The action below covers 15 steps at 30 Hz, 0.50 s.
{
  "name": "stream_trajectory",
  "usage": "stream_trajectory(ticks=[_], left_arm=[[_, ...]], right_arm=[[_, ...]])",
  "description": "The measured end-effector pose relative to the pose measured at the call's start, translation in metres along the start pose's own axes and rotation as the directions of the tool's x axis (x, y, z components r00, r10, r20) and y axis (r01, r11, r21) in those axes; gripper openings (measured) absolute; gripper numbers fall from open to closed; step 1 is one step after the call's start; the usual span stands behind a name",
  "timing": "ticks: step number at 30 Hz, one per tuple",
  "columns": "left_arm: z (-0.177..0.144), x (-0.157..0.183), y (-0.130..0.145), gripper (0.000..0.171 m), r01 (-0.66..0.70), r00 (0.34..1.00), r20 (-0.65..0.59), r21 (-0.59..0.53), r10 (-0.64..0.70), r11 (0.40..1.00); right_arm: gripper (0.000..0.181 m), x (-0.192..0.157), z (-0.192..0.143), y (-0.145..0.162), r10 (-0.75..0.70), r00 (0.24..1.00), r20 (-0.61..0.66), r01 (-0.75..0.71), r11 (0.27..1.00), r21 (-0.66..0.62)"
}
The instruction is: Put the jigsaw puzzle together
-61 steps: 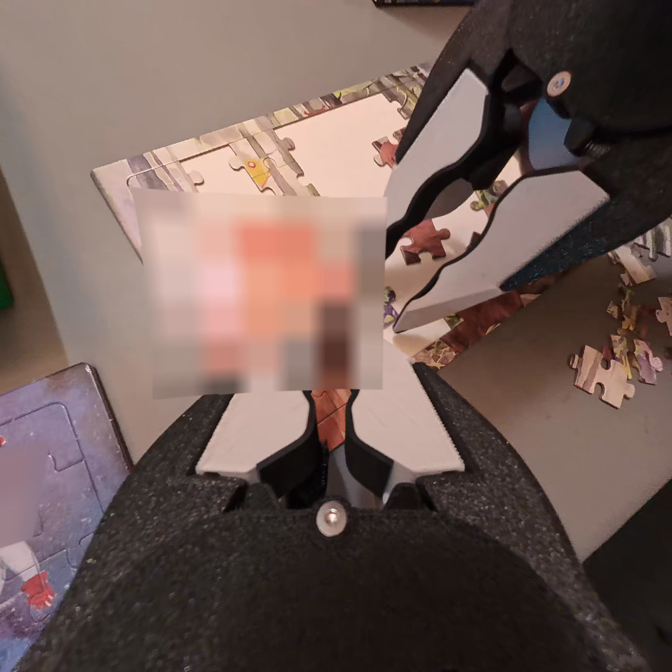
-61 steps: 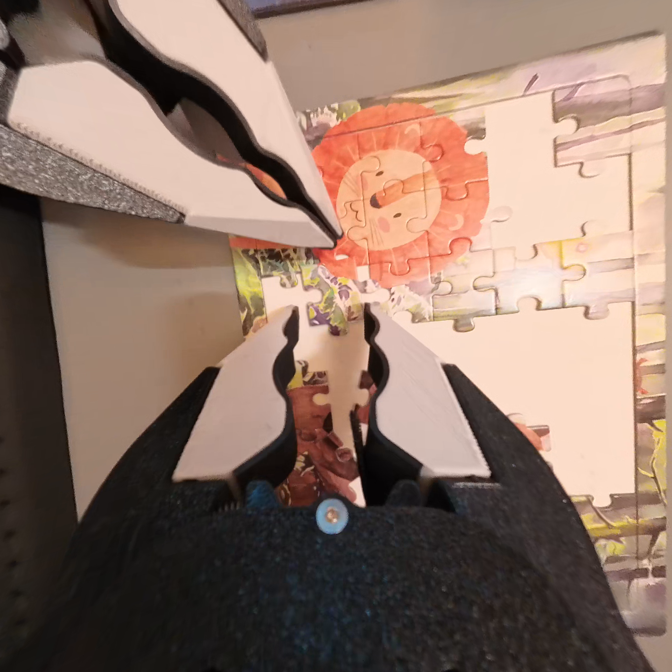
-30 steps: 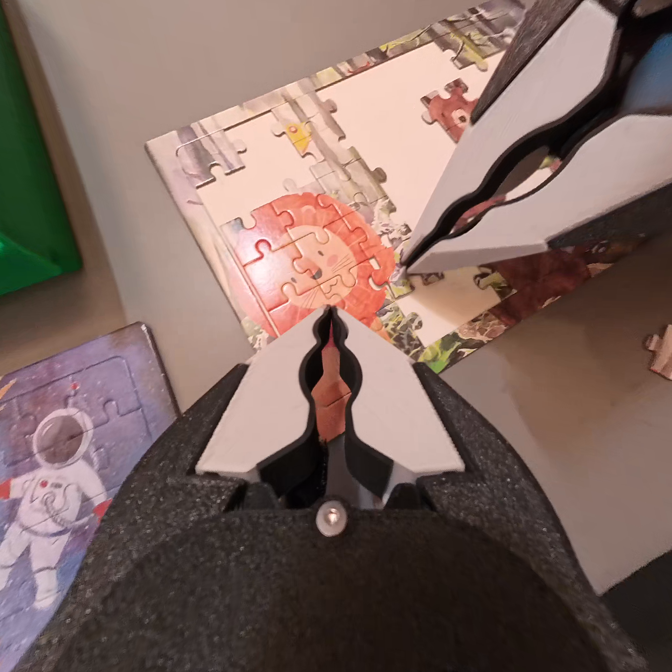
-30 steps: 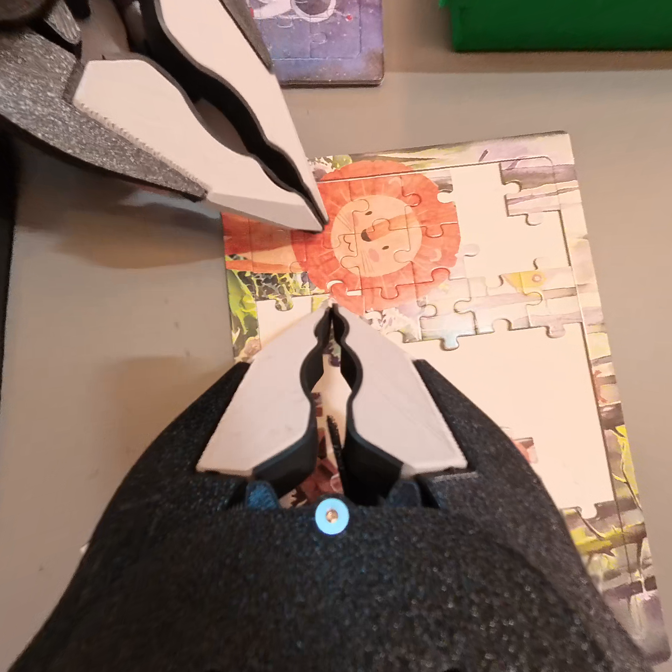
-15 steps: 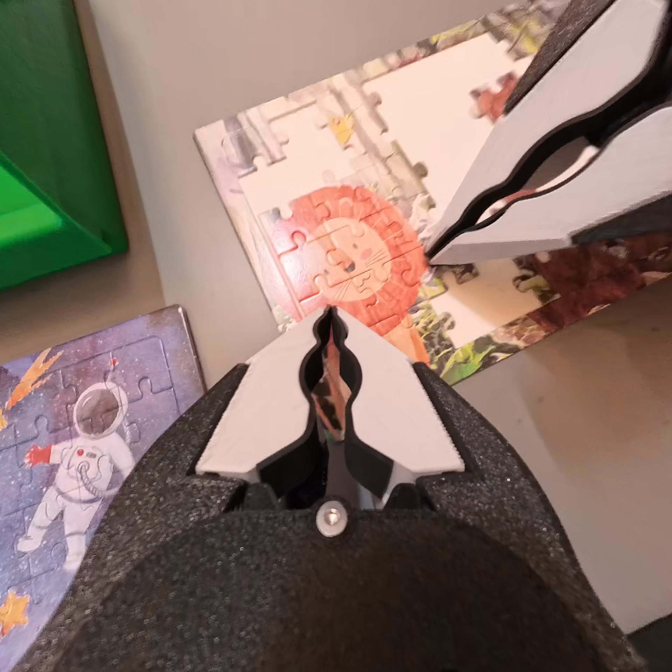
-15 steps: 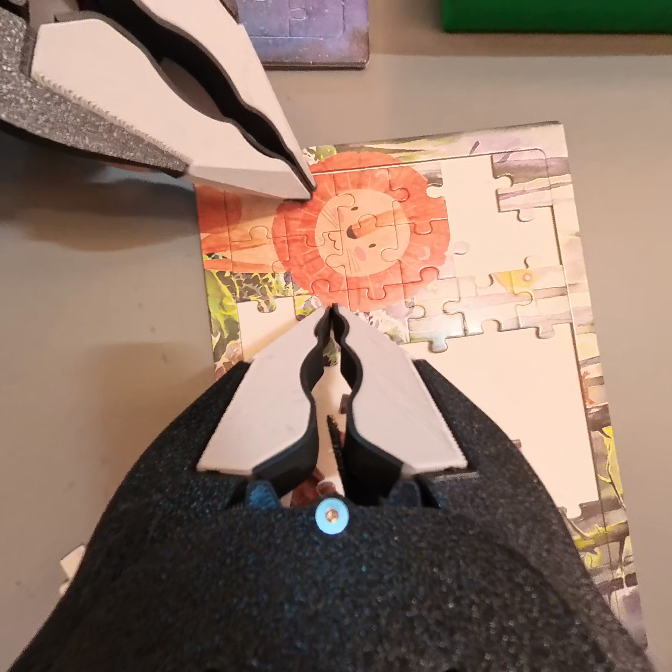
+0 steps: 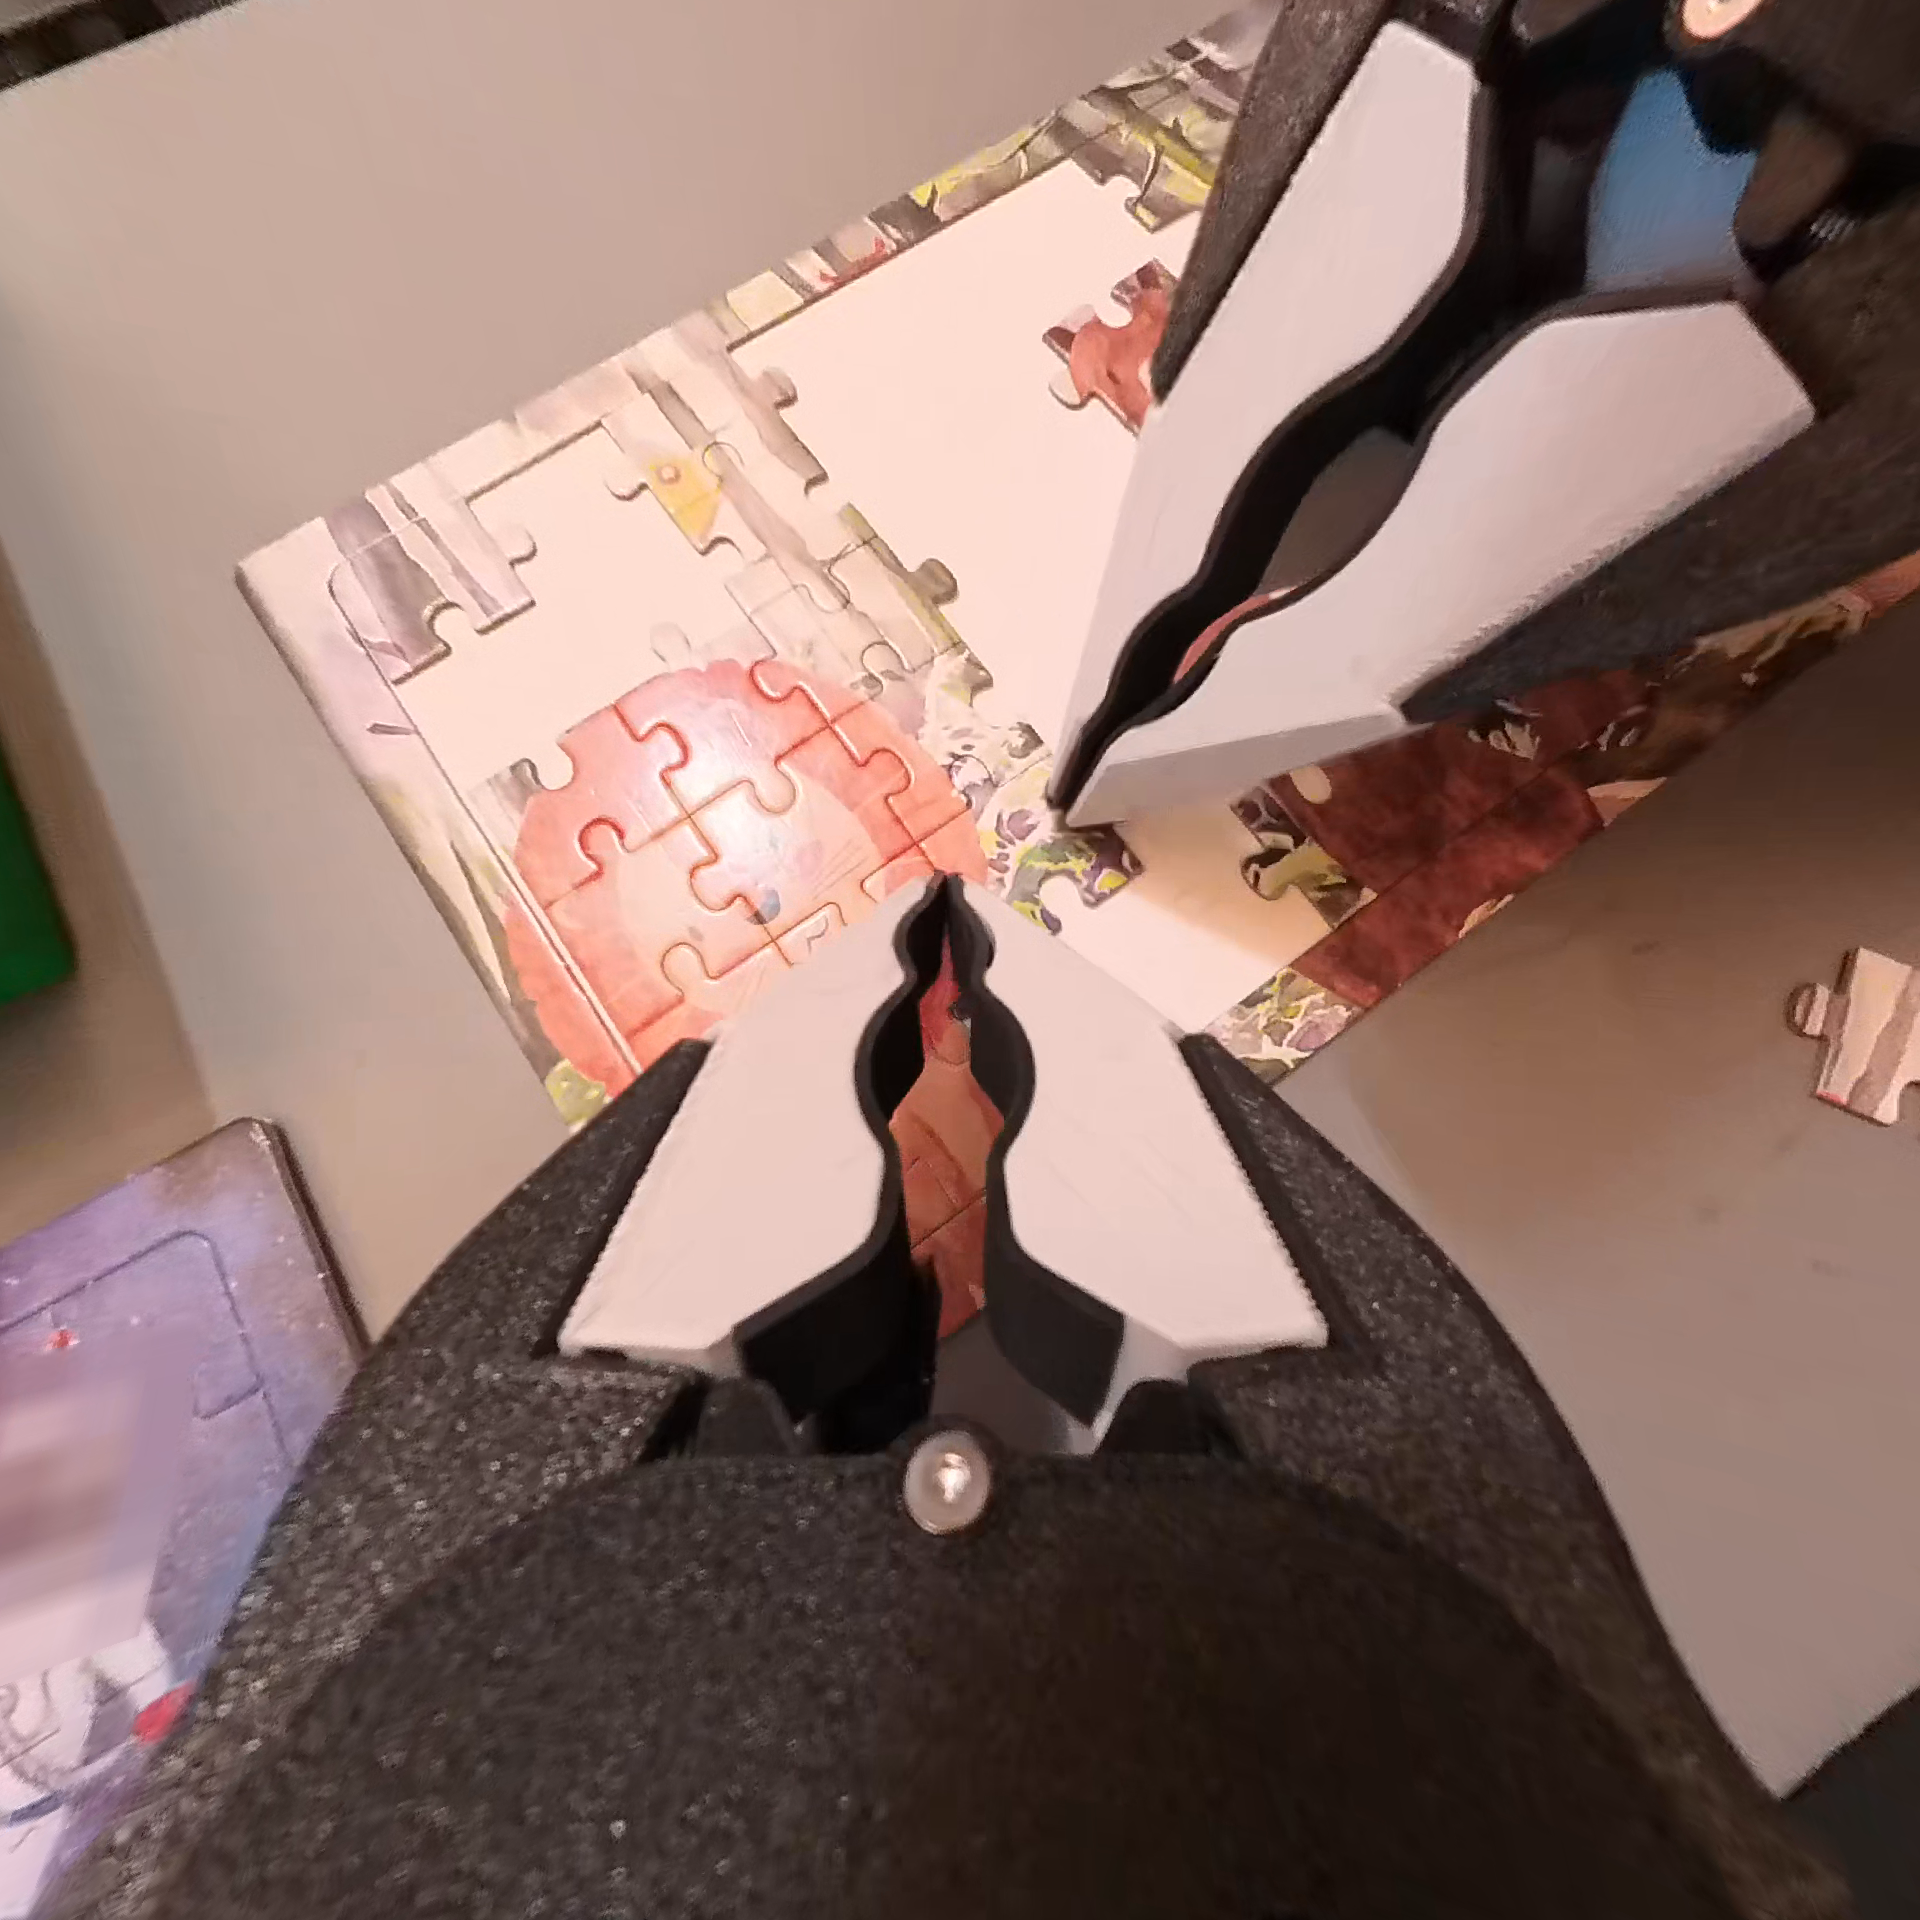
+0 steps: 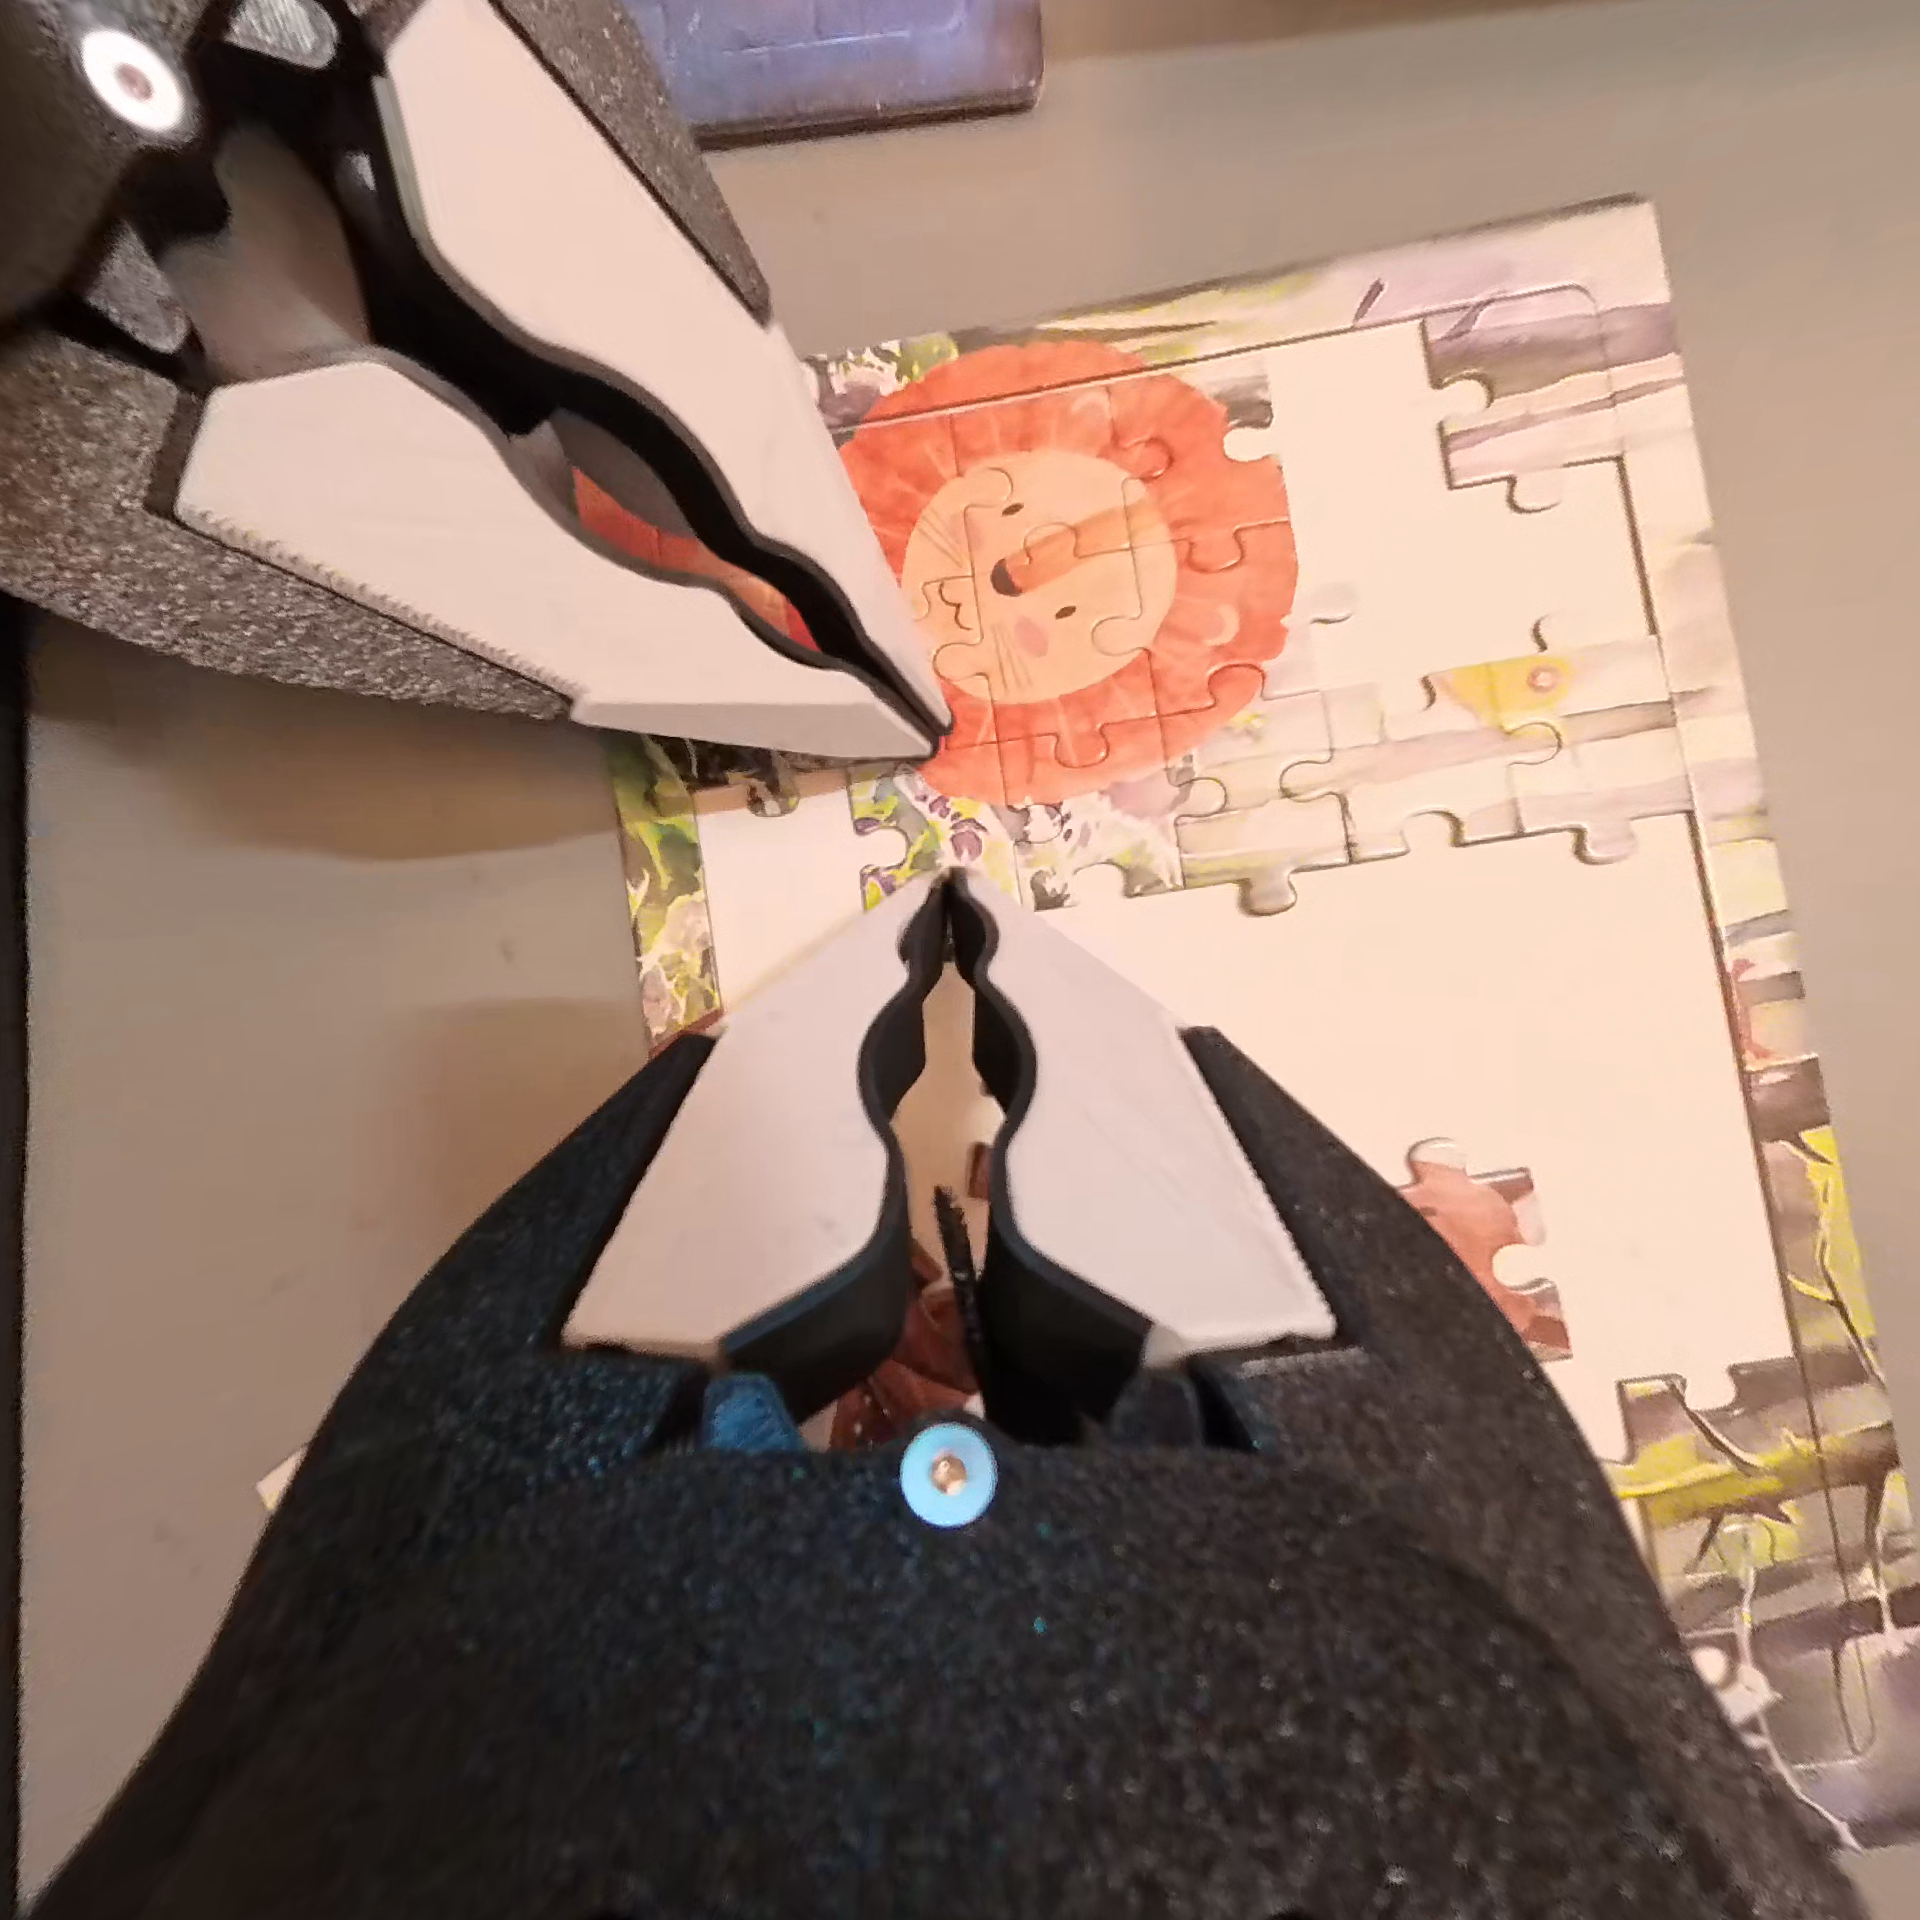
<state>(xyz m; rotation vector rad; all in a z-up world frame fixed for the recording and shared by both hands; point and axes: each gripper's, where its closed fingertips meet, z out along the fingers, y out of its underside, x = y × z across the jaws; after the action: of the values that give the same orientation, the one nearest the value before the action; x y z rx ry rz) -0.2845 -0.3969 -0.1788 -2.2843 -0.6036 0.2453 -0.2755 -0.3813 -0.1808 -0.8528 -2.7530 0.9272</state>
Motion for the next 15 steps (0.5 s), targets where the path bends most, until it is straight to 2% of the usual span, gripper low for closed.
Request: stream_trajectory(ticks=[3, 7, 10, 12, 15], left_arm=[[-0.0024, 0.0004, -0.0058, 0.0, -0.007, 1.0, 0.008, 0.025, 0.007, 1.0], [0.0021, -0.0003, -0.0002, 0.0, -0.007, 1.0, 0.012, -0.003, 0.007, 1.0], [-0.0029, -0.0015, -0.0073, 0.0, -0.004, 1.0, 0.019, 0.035, 0.003, 0.999], [0.0007, -0.0016, 0.0003, 0.0, 0.011, 1.0, 0.01, -0.003, -0.011, 1.0], [-0.0014, -0.0044, -0.001, 0.0, 0.056, 0.998, -0.012, 0.008, -0.056, 0.998]], right_arm=[[0.0, 0.0042, -0.0055, -0.0074, 0.013, 1.0, -0.015, -0.013, 0.999, 0.042], [0.0, 0.0047, 0.0021, 0.0009, 0.012, 1.0, -0.013, -0.012, 1.0, 0.009], [0.0, 0.0052, -0.0032, -0.0045, 0.016, 1.0, -0.013, -0.016, 0.999, 0.033], [0.0, 0.0067, -0.0056, -0.0084, 0.018, 1.0, -0.022, -0.016, 0.998, 0.056], [0.0, 0.0052, 0.0034, 0.0007, -0.009, 1.0, -0.028, 0.009, 1.0, 0.007]])
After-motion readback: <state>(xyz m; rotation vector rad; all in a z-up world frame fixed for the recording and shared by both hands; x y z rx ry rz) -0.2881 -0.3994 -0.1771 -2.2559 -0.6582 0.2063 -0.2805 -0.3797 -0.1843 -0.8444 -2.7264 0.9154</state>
